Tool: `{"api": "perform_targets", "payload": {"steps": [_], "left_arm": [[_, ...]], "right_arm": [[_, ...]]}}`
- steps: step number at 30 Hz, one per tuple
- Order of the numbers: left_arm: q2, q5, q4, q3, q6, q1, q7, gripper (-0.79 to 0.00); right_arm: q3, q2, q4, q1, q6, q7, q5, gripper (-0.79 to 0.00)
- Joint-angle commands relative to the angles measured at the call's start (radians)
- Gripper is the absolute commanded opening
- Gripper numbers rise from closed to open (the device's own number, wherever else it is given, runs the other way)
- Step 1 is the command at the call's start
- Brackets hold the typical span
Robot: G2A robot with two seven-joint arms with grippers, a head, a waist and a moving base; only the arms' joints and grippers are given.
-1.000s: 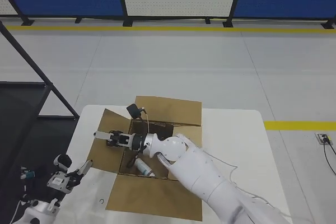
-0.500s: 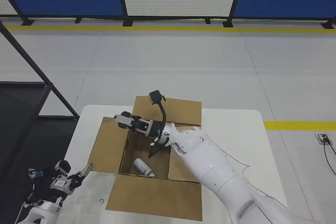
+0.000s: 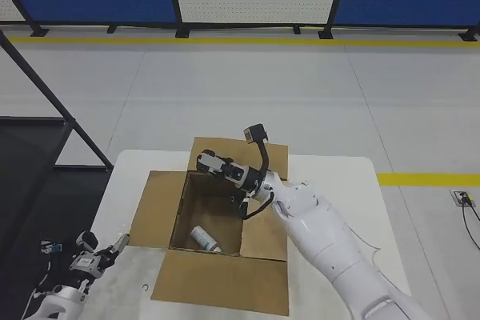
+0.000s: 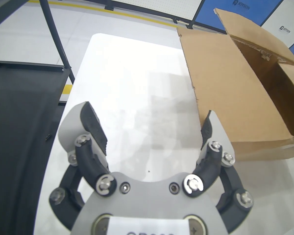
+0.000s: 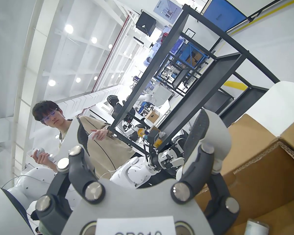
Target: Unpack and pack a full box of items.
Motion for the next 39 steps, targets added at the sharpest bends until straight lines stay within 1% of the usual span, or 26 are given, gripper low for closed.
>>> {"api": "perform_targets", "payload": {"steps": [1, 9, 16, 21, 24, 26, 29, 32, 35, 39], "left_arm": [[0.0, 0.001, -0.011, -0.005, 0.003, 0.007, 0.005, 0.0], [-0.004, -0.009, -0.095, -0.037, 0.015, 0.053, 0.058, 0.0], [-0.008, -0.022, -0.212, -0.079, 0.021, 0.102, 0.113, 0.0], [-0.01, -0.013, -0.297, -0.111, 0.026, 0.118, 0.141, 0.0], [-0.01, -0.014, -0.36, -0.132, 0.018, 0.123, 0.141, 0.0], [-0.01, -0.044, -0.403, -0.136, -0.001, 0.12, 0.121, 0.0], [-0.006, -0.081, -0.463, -0.131, -0.032, 0.096, 0.062, 0.0], [-0.002, -0.091, -0.504, -0.091, -0.041, 0.046, -0.011, 0.0], [0.001, -0.101, -0.506, -0.007, -0.039, -0.031, -0.103, 0.0], [0.004, -0.144, -0.457, 0.133, -0.021, -0.179, -0.259, 0.0]], "right_arm": [[0.026, 0.015, -0.05, -0.027, 0.022, 0.004, -0.016, 0.0], [0.112, 0.06, -0.217, -0.119, 0.102, 0.034, -0.062, 0.0], [0.178, 0.089, -0.302, -0.176, 0.145, 0.072, -0.073, 0.0], [0.238, 0.113, -0.353, -0.217, 0.161, 0.117, -0.061, 0.0], [0.283, 0.13, -0.39, -0.248, 0.168, 0.15, -0.059, 0.0], [0.313, 0.142, -0.418, -0.27, 0.176, 0.174, -0.066, 0.0], [0.369, 0.162, -0.471, -0.316, 0.175, 0.206, -0.069, 0.0], [0.436, 0.184, -0.548, -0.381, 0.161, 0.257, -0.049, 0.0], [0.51, 0.207, -0.623, -0.452, 0.158, 0.316, -0.016, 0.0], [0.615, 0.236, -0.701, -0.542, 0.16, 0.383, 0.024, 0.0]]}}
